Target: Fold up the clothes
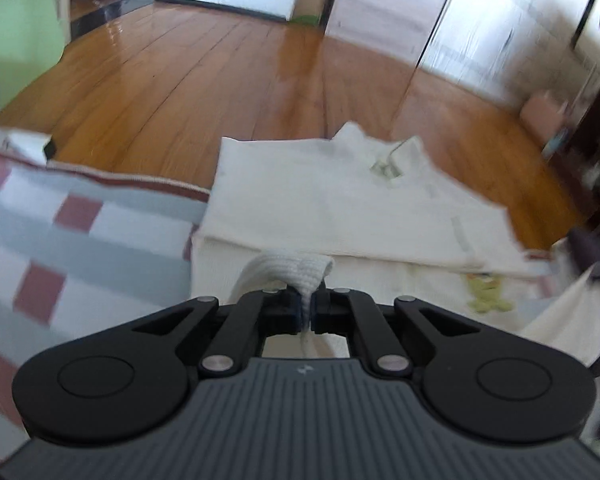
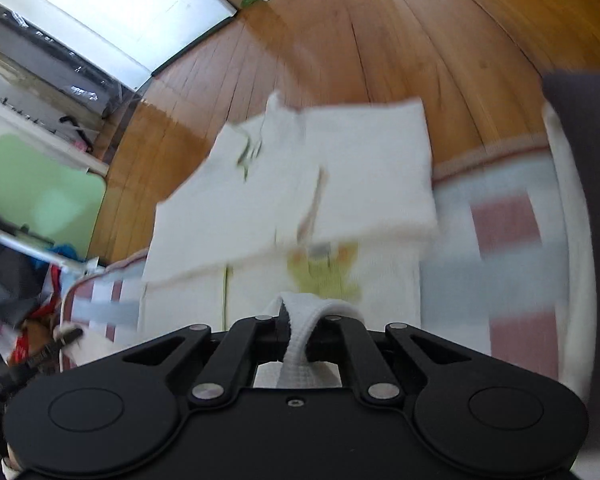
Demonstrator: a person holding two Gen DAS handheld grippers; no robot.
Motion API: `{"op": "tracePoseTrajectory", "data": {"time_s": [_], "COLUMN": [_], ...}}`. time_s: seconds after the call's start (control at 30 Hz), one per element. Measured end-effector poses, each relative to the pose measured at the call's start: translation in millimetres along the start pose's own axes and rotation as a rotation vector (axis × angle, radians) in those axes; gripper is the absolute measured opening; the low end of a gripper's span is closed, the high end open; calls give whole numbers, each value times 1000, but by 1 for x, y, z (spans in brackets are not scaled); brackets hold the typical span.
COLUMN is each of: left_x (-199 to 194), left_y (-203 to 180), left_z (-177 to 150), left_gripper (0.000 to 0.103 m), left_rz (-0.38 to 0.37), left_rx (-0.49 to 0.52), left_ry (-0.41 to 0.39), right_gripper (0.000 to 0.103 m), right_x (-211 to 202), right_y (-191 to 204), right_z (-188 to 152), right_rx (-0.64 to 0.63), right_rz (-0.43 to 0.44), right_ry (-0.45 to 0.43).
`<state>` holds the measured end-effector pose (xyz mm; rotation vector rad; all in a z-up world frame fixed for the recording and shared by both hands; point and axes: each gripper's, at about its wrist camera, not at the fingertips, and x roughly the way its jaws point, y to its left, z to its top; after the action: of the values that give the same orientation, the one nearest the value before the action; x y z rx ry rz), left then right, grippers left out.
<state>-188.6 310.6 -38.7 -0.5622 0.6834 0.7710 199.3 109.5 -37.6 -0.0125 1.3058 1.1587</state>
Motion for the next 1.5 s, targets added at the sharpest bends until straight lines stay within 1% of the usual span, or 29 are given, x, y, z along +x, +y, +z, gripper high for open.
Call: {"op": "tracePoseTrajectory", "data": {"time_s": [0.07,0.17,0.33,0.4,0.47,0.5,0.53,0.57,0.6,0.63,0.67,0.7,0.77,0.83,0.9,0.97,1.07,1.13,1.2,1.27,1.3,1.33,1.4,1.43,1.5], "left_x": [18,42,86,102,120,136,155,173,188,193,194,196,193,182,169,157,136,133,135,136,135,133,129,127,128], "left_y": [-2,4,5,0,-4,-5,-4,-3,1,7,13,20,34,43,52,61,77,85,89,91,92,94,98,100,108], "left_z": [17,44,103,127,145,151,157,159,155,146,136,126,102,75,46,21,-16,-28,-30,-31,-32,-35,-42,-45,-54], "left_gripper": [3,3,3,3,8,20,51,59,57,57,58,59,59,59,60,60,60,60,60,60,60,60,58,58,58], "left_rz": [17,24,51,80,126,166,213,260,303,302,284,266,230,202,217,261,280,233,188,185,182,151,68,26,-50], "left_rx": [24,9,50,81,104,98,85,66,37,2,-36,-73,-161,-194,-195,-198,-286,-344,-363,-373,-386,-408,-458,-483,-555], "left_ry": [-1,-40,-70,-125,-226,-219,-187,-134,-92,-87,-94,-100,-67,-47,-46,-24,-18,23,58,63,68,74,88,94,116], "right_gripper": [6,6,6,6,11,13,35,53,55,55,55,55,55,55,55,55,55,55,55,55,55,55,52,51,51], "right_x": [13,33,53,62,77,86,96,103,108,111,112,110,104,97,89,88,83,81,80,78,78,80,85,86,84], "right_y": [2,9,16,14,6,0,-5,-10,-13,-17,-21,-26,-33,-40,-47,-52,-58,-62,-62,-61,-58,-55,-49,-45,-38], "right_z": [28,56,103,129,155,166,174,178,176,173,165,156,135,112,86,69,41,27,18,10,5,2,-6,-11,-18], "right_rx": [13,2,7,43,102,128,141,143,129,111,86,63,6,-61,-121,-149,-175,-172,-165,-163,-171,-187,-232,-259,-316], "right_rz": [8,-7,-24,-25,-12,-17,-43,-82,-142,-201,-243,-246,-222,-200,-177,-184,-207,-197,-174,-144,-114,-71,19,26,-9], "right_ry": [-7,-21,-23,-27,-44,-61,-87,-114,-143,-171,-193,-199,-202,-211,-208,-189,-183,-187,-192,-197,-185,-157,-64,-36,-18]}}
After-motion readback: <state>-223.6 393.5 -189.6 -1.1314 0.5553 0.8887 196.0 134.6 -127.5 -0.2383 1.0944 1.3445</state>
